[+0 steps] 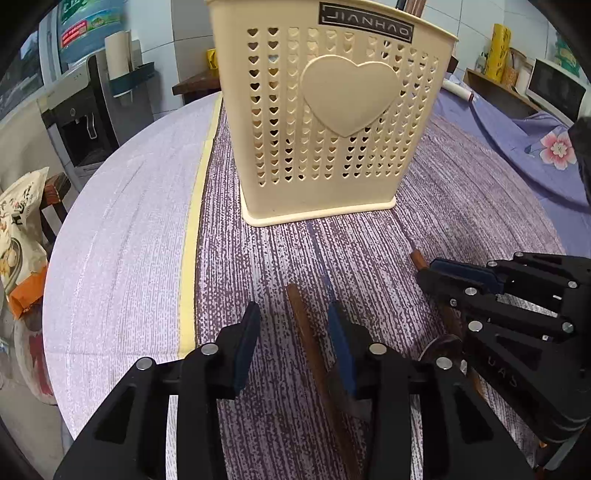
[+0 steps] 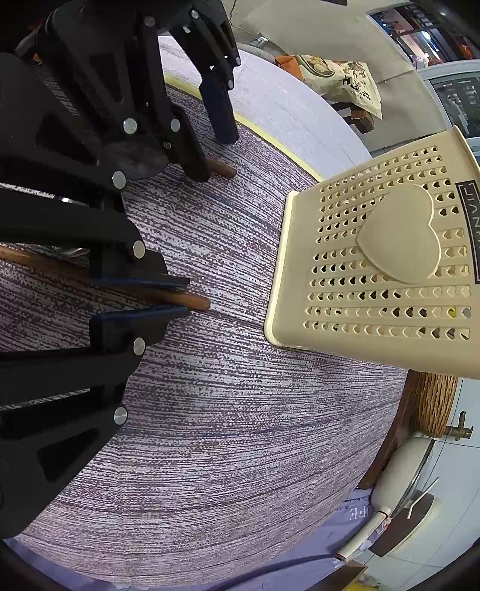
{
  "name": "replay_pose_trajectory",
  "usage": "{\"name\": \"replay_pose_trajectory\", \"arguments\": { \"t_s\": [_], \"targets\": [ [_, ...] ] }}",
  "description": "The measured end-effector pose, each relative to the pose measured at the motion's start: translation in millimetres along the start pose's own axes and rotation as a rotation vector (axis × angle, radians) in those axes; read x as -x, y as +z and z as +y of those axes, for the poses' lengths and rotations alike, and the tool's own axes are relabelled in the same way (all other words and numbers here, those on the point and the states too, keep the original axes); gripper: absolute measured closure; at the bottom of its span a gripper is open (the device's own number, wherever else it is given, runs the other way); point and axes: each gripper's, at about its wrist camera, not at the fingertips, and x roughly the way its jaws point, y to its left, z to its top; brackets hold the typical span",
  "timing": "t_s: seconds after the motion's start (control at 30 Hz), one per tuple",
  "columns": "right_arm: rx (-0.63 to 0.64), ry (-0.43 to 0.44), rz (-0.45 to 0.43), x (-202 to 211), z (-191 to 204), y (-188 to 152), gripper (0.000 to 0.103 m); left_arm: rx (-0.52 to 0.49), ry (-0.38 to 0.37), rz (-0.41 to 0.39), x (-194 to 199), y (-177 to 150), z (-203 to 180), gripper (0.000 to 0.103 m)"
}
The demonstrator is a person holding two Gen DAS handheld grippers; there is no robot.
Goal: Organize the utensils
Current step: 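Close the left tool on a wooden chopstick while the right tool grips another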
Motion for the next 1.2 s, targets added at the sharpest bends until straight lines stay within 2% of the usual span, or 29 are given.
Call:
{"name": "replay_pose_trajectory", "arguments": {
  "t_s": [0.23, 0.43, 0.6, 1.2],
  "targets": [
    [0.005, -0.014, -0.005, -1, 3, 0, 0.092, -0.015, 0.022, 0.001, 0, -2, -3, 0.071],
    [0.004, -0.018, -0.004, -1, 4, 1, 0.092, -0.043, 0.021, 0.003, 1, -1, -11, 0.087],
    [0.005, -0.023, -0.002, -2, 7, 1, 0.092, -0.042, 0.021, -0.003, 0, 0, -12, 0.093],
    [-0.008, -0.018, -0.011, -4, 4, 4, 0.093, -0.029, 0.010, -0.020, -8, 10, -4, 0.094]
  ]
}}
